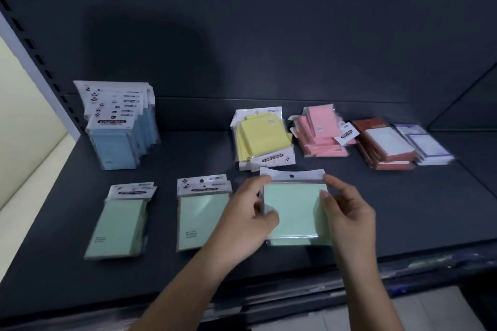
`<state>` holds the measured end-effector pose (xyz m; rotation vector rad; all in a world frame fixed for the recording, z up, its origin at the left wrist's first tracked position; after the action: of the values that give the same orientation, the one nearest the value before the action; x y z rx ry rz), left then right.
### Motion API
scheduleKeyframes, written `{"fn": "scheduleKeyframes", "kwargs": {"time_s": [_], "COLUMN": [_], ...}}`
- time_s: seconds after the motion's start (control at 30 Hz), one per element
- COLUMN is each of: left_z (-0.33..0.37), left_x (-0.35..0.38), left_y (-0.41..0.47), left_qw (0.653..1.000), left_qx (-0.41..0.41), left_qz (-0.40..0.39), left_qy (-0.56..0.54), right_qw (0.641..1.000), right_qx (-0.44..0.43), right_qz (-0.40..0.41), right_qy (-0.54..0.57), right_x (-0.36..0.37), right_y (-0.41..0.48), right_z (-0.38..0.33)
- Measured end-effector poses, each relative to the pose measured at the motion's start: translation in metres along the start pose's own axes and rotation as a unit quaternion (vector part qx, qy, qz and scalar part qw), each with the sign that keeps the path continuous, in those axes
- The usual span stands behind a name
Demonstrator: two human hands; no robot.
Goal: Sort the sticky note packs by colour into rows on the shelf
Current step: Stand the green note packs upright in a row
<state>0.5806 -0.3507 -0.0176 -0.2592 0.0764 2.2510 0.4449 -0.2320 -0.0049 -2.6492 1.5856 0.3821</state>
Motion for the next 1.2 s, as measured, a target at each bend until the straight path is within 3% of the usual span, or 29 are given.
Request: {"fn": "scheduleKeyframes", "kwargs": {"time_s": [0.17,0.27,0.47,0.57,0.7,0.83,0.9,1.0,1.2], "left_z": [0.005,-0.002,-0.017,-0.024,-0.029,-0.033,-0.032,-0.025,0.0], "left_x": [0.02,0.024,0.029,0.032,0.03,0.022,0.025,0.027,0.007], "left_y": [0.006,0.006,0.004,0.001,0.002,0.008,0.009,0.008,0.0], "left_qw": [0.97,0.961,0.99,0.994,0.968,0.911,0.888,0.926,0.971], "left_qx": [0.057,0.048,-0.027,-0.106,-0.177,-0.218,-0.225,-0.189,-0.071], "left_qz": [0.028,0.021,-0.012,-0.023,0.016,0.117,0.124,0.073,0.087], "left_qy": [0.235,0.27,0.141,-0.026,-0.178,-0.329,-0.382,-0.317,-0.213], "right_qw": [0.995,0.986,0.984,0.979,0.978,0.985,0.977,0.961,0.946], "right_qx": [-0.023,-0.03,0.021,0.06,0.1,0.173,0.204,0.226,0.217], "right_qz": [0.029,0.04,0.015,-0.007,-0.037,-0.017,-0.011,-0.03,-0.071], "right_qy": [-0.093,-0.16,-0.175,-0.193,-0.177,-0.011,0.066,0.154,0.232], "right_x": [-0.009,-0.003,-0.002,-0.007,-0.009,-0.014,-0.016,-0.017,-0.013], "right_y": [0.002,-0.001,0.001,0.002,0.004,0.002,0.001,0.002,0.003], "right_z": [0.013,0.022,0.026,0.027,0.03,0.044,0.049,0.048,0.032]}}
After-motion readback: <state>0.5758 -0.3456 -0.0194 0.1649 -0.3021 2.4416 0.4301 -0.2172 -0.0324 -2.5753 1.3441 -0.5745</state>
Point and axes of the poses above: each hand's wrist, its own y-axis towards the middle knuckle, its own x-axis out of the palm, z = x × y, the point moved 8 cm from there along y, towards the middle knuckle, and after that the axes turned 3 degrees about x, right-handed, at the moved point
